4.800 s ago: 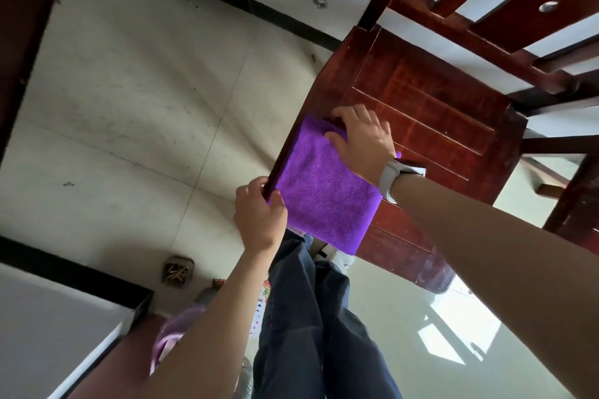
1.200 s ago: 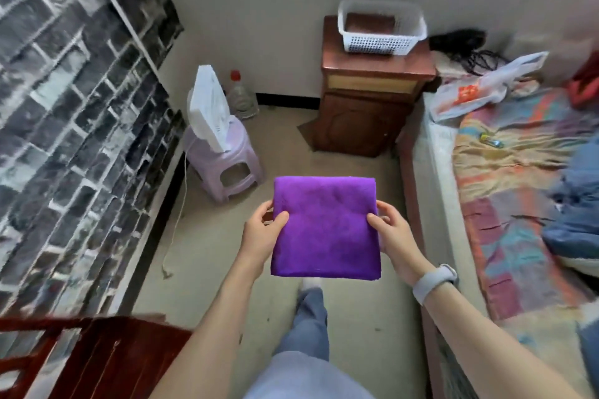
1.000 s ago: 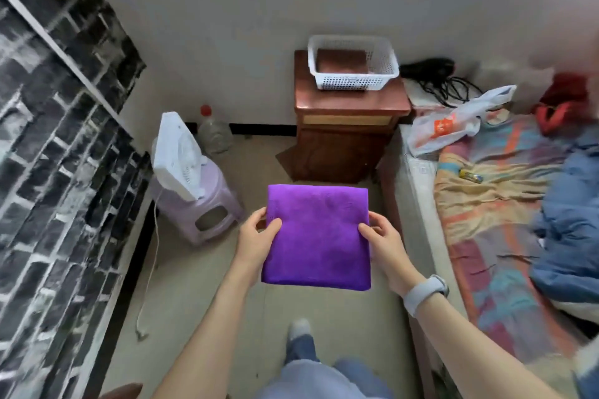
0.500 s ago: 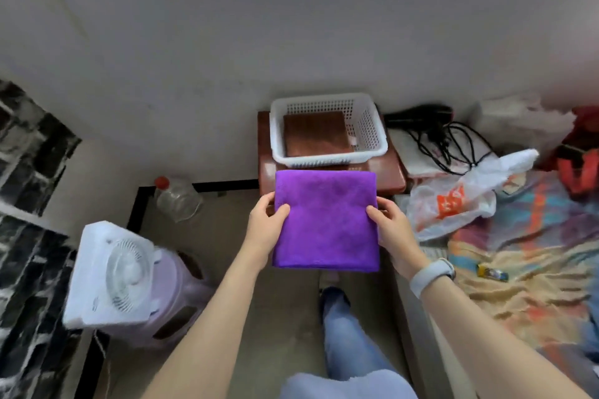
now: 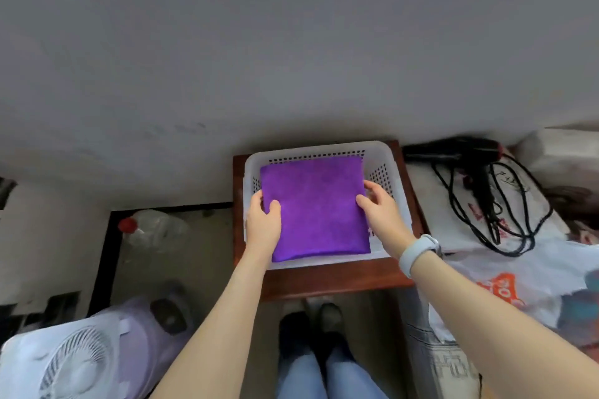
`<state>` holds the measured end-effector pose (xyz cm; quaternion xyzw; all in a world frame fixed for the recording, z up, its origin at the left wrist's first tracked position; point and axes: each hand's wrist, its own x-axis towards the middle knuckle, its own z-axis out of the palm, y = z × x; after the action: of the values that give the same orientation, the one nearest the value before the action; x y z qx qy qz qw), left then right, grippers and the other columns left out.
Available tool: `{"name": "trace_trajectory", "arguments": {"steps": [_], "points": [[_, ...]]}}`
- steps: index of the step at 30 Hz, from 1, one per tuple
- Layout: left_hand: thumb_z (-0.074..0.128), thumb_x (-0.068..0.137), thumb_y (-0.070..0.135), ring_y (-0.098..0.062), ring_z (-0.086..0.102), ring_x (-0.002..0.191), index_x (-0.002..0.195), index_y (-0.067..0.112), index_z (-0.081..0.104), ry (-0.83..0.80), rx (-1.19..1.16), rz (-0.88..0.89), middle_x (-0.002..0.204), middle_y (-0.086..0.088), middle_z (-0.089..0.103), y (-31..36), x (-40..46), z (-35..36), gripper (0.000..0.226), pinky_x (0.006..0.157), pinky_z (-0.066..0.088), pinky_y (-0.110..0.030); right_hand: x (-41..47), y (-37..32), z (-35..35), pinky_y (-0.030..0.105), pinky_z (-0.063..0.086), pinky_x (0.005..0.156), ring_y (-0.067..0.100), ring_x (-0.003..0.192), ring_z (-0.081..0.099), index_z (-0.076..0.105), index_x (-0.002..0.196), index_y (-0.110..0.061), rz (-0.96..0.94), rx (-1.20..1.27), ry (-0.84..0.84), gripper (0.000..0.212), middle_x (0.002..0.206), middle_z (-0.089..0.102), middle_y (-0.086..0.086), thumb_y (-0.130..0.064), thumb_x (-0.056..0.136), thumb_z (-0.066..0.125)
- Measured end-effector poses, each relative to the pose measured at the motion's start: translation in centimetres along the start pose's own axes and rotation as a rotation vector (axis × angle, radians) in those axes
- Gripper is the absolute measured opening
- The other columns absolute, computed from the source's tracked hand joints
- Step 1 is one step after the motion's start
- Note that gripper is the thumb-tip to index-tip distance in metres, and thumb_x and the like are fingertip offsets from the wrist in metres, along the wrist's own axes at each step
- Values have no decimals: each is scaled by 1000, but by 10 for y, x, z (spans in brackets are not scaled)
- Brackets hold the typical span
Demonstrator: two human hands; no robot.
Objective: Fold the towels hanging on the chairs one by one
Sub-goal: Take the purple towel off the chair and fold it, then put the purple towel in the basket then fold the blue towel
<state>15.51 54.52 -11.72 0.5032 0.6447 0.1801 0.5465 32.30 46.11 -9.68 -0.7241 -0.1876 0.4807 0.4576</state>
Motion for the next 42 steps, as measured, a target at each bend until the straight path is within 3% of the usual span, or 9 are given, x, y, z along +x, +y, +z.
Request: {"name": "trace_trajectory", "arguments": {"steps": [6, 10, 15, 20, 23, 28, 31, 38, 42], "points": [[43, 93, 17, -28, 39, 129, 145, 12, 20, 126, 521, 129, 145, -11, 31, -12, 25, 22, 57, 101, 42, -37, 46, 22, 3, 35, 47, 90, 21, 107, 53, 34, 138, -19, 104, -301, -61, 45, 132, 46, 10, -20, 95, 43], [45, 90, 9, -32, 25, 139, 142, 7, 29, 144, 793, 449, 149, -15, 29, -12, 21, 33, 54, 111, 30, -46, 45, 33, 7, 49, 36, 106, 33, 126, 41, 39, 136, -11, -377, -995, 176, 50, 137, 41, 18, -14, 87, 49], [26, 90, 31, -34, 16, 139, 141, 6, 29, 70, 1027, 534, 149, -19, 29, -33, 55, 41, 57, 108, 17, -47, 68, 47, 32, 51, 21, 108, 36, 131, 40, 43, 134, -12, -630, -1389, 14, 53, 140, 43, 21, -29, 84, 37], [8, 88, 44, -23, -17, 139, 141, 17, -8, 16, 1035, 499, 150, -3, -13, -49, 75, 43, 62, 111, -4, -38, 92, 69, 37, 50, 17, 107, 36, 136, 27, 30, 141, -17, -565, -1391, -27, 58, 146, 33, 22, -40, 87, 33], [7, 87, 46, -23, -20, 139, 140, 17, -11, 23, 1068, 503, 148, -2, -17, -51, 79, 45, 63, 111, -7, -37, 95, 71, 38, 50, 14, 107, 32, 136, 16, 27, 142, -17, -562, -1377, -47, 58, 147, 30, 22, -40, 89, 31], [12, 88, 45, -28, 1, 143, 146, 14, 11, 17, 1135, 497, 155, -10, 12, -39, 72, 41, 66, 113, 4, -40, 86, 57, 34, 46, 4, 113, 35, 142, 5, 19, 145, -18, -506, -1317, -143, 61, 153, 12, 19, -41, 89, 23], [22, 93, 42, -26, 2, 145, 147, 18, 8, -57, 1187, 499, 157, -7, 6, -21, 65, 30, 61, 117, 4, -39, 77, 36, 27, 44, 5, 118, 33, 144, -1, 17, 146, -22, -456, -1320, -231, 55, 156, 2, 16, -34, 94, 30], [38, 91, 29, -18, 49, 119, 124, 17, 50, 129, 917, 512, 127, -1, 55, 36, 22, -27, 37, 101, 37, -38, 39, -49, 38, 36, 35, 101, 24, 125, 43, 51, 128, -21, -543, -1176, -168, 37, 132, 53, 3, -26, 94, 37], [47, 91, 28, -20, 53, 115, 119, 17, 57, 426, 775, 440, 123, 1, 60, 48, -36, -99, 32, 101, 32, -36, -6, -92, 73, 39, 42, 96, 24, 115, 53, 57, 120, -18, -714, -1078, -307, 33, 122, 62, 3, -22, 93, 37]]}}
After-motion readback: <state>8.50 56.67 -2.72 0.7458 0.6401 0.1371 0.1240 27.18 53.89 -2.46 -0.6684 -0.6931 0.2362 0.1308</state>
